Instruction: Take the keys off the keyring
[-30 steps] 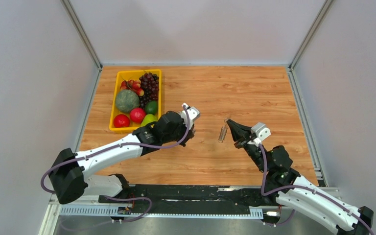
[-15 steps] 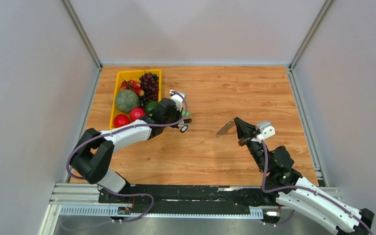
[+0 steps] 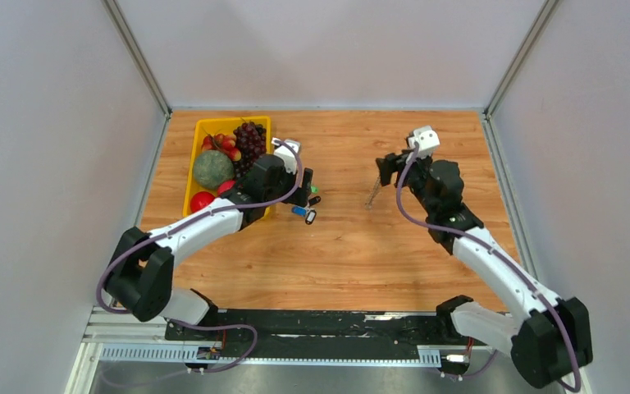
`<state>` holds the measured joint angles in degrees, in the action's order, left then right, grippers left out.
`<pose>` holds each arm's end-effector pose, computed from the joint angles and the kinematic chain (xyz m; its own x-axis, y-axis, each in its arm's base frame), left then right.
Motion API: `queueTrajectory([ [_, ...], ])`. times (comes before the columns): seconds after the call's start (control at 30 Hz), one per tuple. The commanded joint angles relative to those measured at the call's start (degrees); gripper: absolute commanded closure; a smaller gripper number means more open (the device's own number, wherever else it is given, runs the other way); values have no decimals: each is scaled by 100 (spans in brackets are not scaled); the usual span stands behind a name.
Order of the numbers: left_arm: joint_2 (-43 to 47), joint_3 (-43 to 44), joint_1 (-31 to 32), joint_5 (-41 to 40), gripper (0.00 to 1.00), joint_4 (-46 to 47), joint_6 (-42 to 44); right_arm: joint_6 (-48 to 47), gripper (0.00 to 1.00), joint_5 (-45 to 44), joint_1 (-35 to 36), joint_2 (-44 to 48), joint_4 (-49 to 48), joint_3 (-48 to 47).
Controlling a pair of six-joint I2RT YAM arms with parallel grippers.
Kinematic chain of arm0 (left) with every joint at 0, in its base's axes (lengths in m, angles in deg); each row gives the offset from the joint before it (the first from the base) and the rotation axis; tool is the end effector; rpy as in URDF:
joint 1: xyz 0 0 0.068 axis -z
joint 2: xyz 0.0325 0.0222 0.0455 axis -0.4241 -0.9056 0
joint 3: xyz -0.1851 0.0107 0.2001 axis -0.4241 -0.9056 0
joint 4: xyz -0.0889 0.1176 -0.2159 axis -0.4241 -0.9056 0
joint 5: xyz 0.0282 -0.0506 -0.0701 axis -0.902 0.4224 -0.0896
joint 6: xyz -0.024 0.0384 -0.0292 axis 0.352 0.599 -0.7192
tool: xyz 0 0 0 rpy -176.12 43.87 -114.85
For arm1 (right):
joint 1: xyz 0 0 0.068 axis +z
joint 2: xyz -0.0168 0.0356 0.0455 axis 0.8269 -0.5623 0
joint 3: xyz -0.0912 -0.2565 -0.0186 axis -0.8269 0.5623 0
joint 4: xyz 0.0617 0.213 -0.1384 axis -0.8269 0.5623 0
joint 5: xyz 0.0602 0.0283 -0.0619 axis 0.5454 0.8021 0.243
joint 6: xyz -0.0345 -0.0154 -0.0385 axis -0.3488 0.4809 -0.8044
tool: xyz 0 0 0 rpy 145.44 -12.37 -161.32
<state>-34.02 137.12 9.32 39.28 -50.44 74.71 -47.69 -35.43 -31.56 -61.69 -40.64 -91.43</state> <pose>0.2670 -0.1795 0.2393 -0.5351 0.1173 -0.8366 0.4071 0.9035 -0.1338 0.2188 0.0974 0.3103 -0.0719 -0.0784 -0.9943 -0.3905 0.9195 -0.0443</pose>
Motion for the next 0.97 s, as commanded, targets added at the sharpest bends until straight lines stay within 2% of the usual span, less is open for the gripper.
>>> queueTrajectory([
  [0.0, 538, 391, -5, -649, 0, -630, -608, 760, 1, 277, -301, -781, 438, -874],
  [0.1, 806, 626, -4, -1032, 0, -1098, -556, 1289, 0, -532, -332, -913, 731, -1299],
  [0.17, 945, 1054, -3, -1249, 0, -1761, -586, 1541, 0, -911, -341, -807, 890, -1490],
  [0.23, 1102, 1396, -2, -1531, 0, -2183, -661, 1533, 0, -1067, -344, -614, 1120, -1697],
  [0.33, 1469, 1606, -1, -2033, 0, -2329, -734, 1351, 0, -1208, -341, -157, 1403, -1975],
  [0.47, 2526, 1653, 4, -2428, 0, -2042, -438, 1102, 0, -1552, -348, 583, 1395, -2109],
  [0.67, 3759, 1545, 10, -2390, 0, -1248, 83, 675, 0, -1880, -349, 1332, 1382, -2347],
  [0.93, 4150, 1558, 5, -2083, 0, -1068, 499, 604, 0, -1868, -342, 1624, 1377, -2307],
])
